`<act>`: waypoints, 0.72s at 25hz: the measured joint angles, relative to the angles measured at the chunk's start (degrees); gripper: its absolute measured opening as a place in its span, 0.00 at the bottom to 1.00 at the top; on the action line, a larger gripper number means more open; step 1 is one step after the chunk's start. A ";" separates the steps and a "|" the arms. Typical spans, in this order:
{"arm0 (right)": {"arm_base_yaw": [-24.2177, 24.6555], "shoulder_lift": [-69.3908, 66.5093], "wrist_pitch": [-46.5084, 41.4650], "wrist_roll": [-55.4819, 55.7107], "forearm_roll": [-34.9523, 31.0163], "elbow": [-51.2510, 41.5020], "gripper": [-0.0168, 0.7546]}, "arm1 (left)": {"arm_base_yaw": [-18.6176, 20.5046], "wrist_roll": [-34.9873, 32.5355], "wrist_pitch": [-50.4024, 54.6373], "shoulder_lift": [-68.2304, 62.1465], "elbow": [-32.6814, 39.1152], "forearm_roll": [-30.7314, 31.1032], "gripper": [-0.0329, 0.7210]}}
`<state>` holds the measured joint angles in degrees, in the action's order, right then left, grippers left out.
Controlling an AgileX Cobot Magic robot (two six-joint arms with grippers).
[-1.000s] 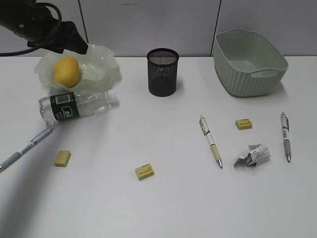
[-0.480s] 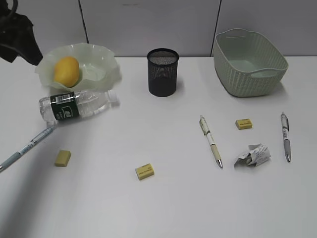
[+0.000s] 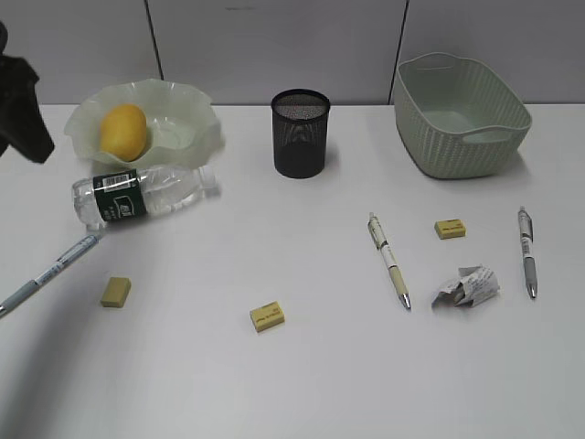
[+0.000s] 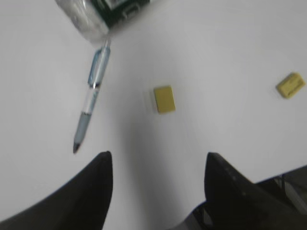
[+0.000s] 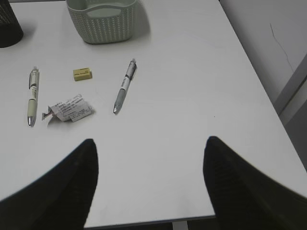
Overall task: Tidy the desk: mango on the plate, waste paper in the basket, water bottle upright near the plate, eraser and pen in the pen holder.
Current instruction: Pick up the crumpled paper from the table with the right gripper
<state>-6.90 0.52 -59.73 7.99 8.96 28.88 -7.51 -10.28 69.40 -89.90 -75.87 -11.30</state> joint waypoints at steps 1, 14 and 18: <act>0.00 0.00 0.00 0.00 0.00 0.00 0.72 | 0.00 0.04 0.00 1.42 2.92 0.00 0.65; 0.00 0.00 0.00 0.00 0.00 0.00 0.72 | 0.00 0.28 -21.07 30.95 34.31 -5.56 0.64; 0.00 0.00 0.00 0.00 0.00 0.00 0.72 | 0.00 1.38 -23.33 40.23 40.73 -5.56 0.64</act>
<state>-6.90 0.52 -59.73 7.99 8.96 28.88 -7.51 -8.90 46.08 -49.66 -35.14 -16.85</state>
